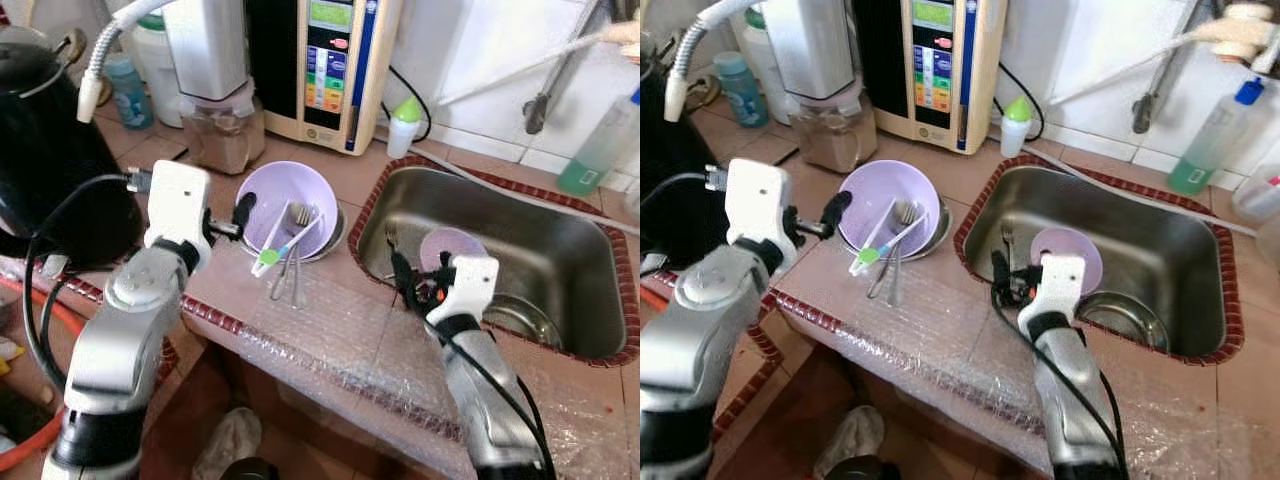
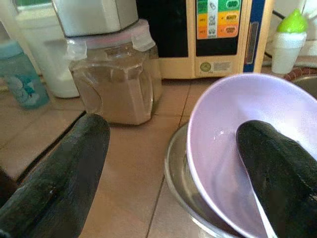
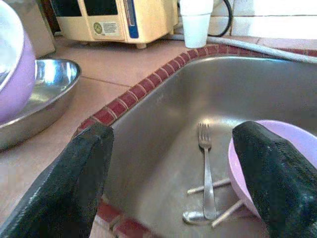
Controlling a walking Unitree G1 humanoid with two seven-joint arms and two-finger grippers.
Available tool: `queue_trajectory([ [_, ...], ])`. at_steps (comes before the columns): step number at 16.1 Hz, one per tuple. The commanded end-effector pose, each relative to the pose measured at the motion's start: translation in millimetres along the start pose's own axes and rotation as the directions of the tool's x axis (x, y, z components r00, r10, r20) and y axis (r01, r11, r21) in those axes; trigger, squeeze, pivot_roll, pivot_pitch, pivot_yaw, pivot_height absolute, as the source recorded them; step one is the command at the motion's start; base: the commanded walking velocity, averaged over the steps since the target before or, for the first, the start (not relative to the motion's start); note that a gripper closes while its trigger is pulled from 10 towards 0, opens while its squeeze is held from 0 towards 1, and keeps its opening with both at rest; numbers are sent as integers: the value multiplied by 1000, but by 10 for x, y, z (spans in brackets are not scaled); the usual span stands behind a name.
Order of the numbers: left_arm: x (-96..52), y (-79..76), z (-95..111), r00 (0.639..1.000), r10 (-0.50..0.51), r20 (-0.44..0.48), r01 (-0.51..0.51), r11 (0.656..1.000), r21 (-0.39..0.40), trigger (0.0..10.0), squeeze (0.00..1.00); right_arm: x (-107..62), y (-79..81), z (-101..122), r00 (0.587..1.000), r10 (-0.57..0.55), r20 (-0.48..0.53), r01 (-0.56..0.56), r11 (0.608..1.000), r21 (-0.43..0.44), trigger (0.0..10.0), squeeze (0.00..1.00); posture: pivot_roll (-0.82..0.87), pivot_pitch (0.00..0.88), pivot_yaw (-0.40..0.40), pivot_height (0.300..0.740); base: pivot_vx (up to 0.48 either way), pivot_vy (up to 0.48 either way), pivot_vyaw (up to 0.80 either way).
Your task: Kitchen organization
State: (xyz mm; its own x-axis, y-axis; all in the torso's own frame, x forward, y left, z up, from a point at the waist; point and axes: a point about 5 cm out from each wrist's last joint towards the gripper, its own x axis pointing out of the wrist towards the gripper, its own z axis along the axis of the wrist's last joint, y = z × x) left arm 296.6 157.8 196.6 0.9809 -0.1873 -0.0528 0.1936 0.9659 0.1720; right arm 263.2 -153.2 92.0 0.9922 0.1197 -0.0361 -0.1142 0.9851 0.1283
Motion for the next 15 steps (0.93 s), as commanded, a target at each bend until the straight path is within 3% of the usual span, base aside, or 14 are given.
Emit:
queue_trajectory([
  [1,97,34,4,1000,-6,-6,6,1000,23,10000,0,-39,-9,44,1000,-15,6,15,1000,-15,10000,0,28,9,31,740,0,0,0],
  [3,221,71,39,1000,-8,-7,8,999,48,10000,0,-162,-21,73,999,-32,1,32,999,-35,10000,0,-10,28,45,740,0,0,0],
  [6,164,46,56,1000,-11,24,11,1000,3,10000,0,-308,-64,36,998,-51,-33,49,998,-46,10000,0,-27,28,36,740,0,0,0],
  [8,-98,-34,-108,999,8,45,-4,997,-74,10000,0,-349,-82,0,997,-54,-62,51,998,-42,10000,0,-13,22,17,740,0,0,0],
  [11,-462,-145,-219,993,62,100,-47,988,-149,10000,0,-225,-40,54,998,-32,-56,31,999,-24,10000,0,15,4,-5,740,0,0,0],
  [15,-630,-251,-300,990,60,124,-43,990,-133,10000,0,-131,-19,71,999,-24,-46,23,999,-25,10000,0,45,0,-18,740,0,0,0],
])
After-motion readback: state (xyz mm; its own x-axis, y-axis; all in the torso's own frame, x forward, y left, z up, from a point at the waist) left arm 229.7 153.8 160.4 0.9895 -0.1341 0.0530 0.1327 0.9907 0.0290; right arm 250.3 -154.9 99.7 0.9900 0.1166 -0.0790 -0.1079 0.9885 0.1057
